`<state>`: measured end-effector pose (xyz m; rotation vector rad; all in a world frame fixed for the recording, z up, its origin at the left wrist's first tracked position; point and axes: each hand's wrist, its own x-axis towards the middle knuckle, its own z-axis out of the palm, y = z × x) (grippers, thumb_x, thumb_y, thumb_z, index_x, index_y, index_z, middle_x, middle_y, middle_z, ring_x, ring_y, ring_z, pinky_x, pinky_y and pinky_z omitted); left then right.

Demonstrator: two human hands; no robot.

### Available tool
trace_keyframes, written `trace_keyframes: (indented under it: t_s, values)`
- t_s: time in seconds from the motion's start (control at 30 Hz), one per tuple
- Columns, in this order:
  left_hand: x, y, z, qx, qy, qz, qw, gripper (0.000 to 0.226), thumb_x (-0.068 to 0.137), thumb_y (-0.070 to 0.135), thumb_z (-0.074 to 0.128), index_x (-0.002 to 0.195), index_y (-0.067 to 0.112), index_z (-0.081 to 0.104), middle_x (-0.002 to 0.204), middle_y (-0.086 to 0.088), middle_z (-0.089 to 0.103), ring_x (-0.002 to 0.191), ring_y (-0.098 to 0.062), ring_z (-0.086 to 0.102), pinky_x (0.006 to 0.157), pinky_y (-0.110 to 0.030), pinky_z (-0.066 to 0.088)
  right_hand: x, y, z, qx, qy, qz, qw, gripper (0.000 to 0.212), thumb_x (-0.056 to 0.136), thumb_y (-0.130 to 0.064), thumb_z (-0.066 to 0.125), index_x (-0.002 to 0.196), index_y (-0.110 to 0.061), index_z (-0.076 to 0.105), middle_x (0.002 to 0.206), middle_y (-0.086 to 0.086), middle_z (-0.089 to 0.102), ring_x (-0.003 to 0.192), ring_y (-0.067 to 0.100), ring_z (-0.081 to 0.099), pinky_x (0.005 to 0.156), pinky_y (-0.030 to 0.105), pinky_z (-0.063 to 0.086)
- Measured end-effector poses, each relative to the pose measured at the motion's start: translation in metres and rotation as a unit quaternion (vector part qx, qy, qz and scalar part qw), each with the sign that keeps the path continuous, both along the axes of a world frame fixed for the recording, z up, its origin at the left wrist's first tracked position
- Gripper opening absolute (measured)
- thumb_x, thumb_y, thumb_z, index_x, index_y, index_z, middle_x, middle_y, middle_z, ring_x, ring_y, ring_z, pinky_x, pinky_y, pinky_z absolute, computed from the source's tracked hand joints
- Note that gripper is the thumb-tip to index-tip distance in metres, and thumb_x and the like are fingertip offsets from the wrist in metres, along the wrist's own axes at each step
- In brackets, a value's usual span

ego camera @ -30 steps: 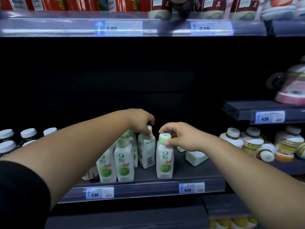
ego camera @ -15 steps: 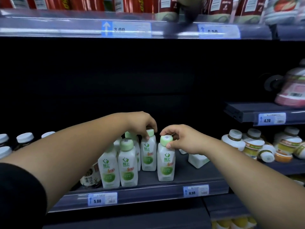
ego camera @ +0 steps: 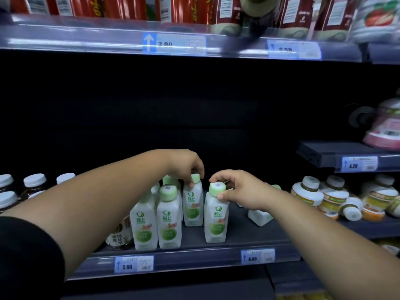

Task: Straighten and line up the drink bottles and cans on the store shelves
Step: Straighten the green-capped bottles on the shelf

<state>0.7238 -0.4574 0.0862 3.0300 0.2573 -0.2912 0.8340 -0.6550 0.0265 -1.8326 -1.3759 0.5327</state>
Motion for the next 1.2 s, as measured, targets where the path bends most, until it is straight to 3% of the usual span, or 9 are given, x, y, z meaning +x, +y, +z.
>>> trace_keyframes:
  t_s: [0.2,0.37,0.5,0.6,0.7,0.77,0.97,1.07,1.2]
  values:
    - [-0.008,-0.001,-0.002,-0.019,-0.012,0.009,1.0,0.048,0.083,0.031,0.076,0.129,0.032,0.061,0.113,0.016,0.062,0.106,-0.009,0.058,0.09,-0.029,0.047,-0.001,-0.001,0.001,-0.003,-0.006,-0.004,1.0,0.036,0.085,-0.007,0.075,0.111,-0.031,0.067,0.097,-0.014,0.065,0.07,-0.013,0.06,0.052,0.005,0.041]
    - [-0.027,0.007,0.0,-0.106,-0.057,0.059,0.991,0.043,0.095,0.042,0.06,0.137,0.034,0.053,0.136,0.012,0.055,0.124,-0.009,0.052,0.106,-0.033,0.042,-0.006,0.003,0.001,0.006,0.014,0.006,1.0,0.036,0.084,-0.005,0.075,0.11,-0.029,0.068,0.1,-0.012,0.068,0.09,0.003,0.066,0.076,0.022,0.053]
    - [-0.052,0.021,-0.004,-0.128,-0.067,0.082,0.986,0.03,0.096,0.04,0.058,0.126,0.039,0.062,0.12,0.018,0.063,0.112,-0.004,0.058,0.099,-0.032,0.046,-0.019,0.015,0.0,0.005,0.01,0.025,1.0,0.034,0.084,-0.008,0.076,0.108,-0.031,0.069,0.101,-0.013,0.069,0.096,0.006,0.067,0.085,0.027,0.055]
    - [-0.064,0.026,-0.009,-0.132,-0.074,0.091,0.984,0.033,0.096,0.04,0.059,0.129,0.038,0.06,0.121,0.019,0.061,0.111,-0.002,0.057,0.091,-0.023,0.044,-0.032,0.028,-0.002,0.012,-0.008,0.018,1.0,0.036,0.083,-0.01,0.077,0.109,-0.033,0.067,0.103,-0.014,0.067,0.096,0.006,0.065,0.088,0.029,0.054]
    - [-0.07,0.025,-0.011,-0.133,-0.083,0.084,0.984,0.035,0.095,0.04,0.059,0.13,0.038,0.058,0.122,0.018,0.06,0.106,0.001,0.055,0.083,-0.017,0.042,-0.042,0.037,-0.004,0.016,-0.028,0.012,0.999,0.039,0.084,-0.014,0.077,0.117,-0.032,0.066,0.109,-0.015,0.065,0.094,0.005,0.062,0.077,0.023,0.049]
    - [-0.071,0.021,-0.011,-0.129,-0.088,0.072,0.985,0.037,0.095,0.041,0.059,0.131,0.039,0.057,0.124,0.017,0.059,0.109,-0.001,0.055,0.087,-0.02,0.043,-0.045,0.038,-0.003,0.012,-0.027,0.009,1.0,0.039,0.084,-0.015,0.078,0.118,-0.031,0.066,0.111,-0.013,0.065,0.093,0.006,0.062,0.075,0.022,0.048]
    - [-0.065,0.009,-0.008,-0.16,-0.126,0.037,0.978,0.056,0.085,0.052,0.068,0.137,0.039,0.051,0.136,0.014,0.054,0.124,-0.006,0.05,0.103,-0.029,0.044,-0.018,0.024,0.008,0.015,0.106,-0.01,0.994,0.038,0.081,-0.008,0.08,0.112,-0.027,0.068,0.113,0.005,0.068,0.105,0.017,0.068,0.089,0.033,0.058]
    - [-0.057,0.001,-0.013,-0.16,-0.137,0.014,0.977,0.069,0.08,0.058,0.071,0.142,0.04,0.045,0.141,0.013,0.048,0.127,-0.007,0.047,0.1,-0.027,0.043,0.018,0.012,-0.002,0.003,0.023,-0.108,0.994,0.043,0.08,-0.013,0.082,0.116,-0.03,0.066,0.114,-0.003,0.067,0.105,0.009,0.065,0.099,0.036,0.052]
    - [-0.049,-0.007,-0.028,-0.108,-0.101,-0.013,0.989,0.09,0.071,0.067,0.073,0.148,0.039,0.034,0.15,0.013,0.034,0.134,-0.01,0.038,0.107,-0.032,0.039,0.046,0.016,-0.035,-0.117,-0.132,-0.145,0.974,0.058,0.079,-0.023,0.081,0.133,-0.024,0.06,0.129,-0.003,0.06,0.111,0.018,0.061,0.095,0.035,0.052]
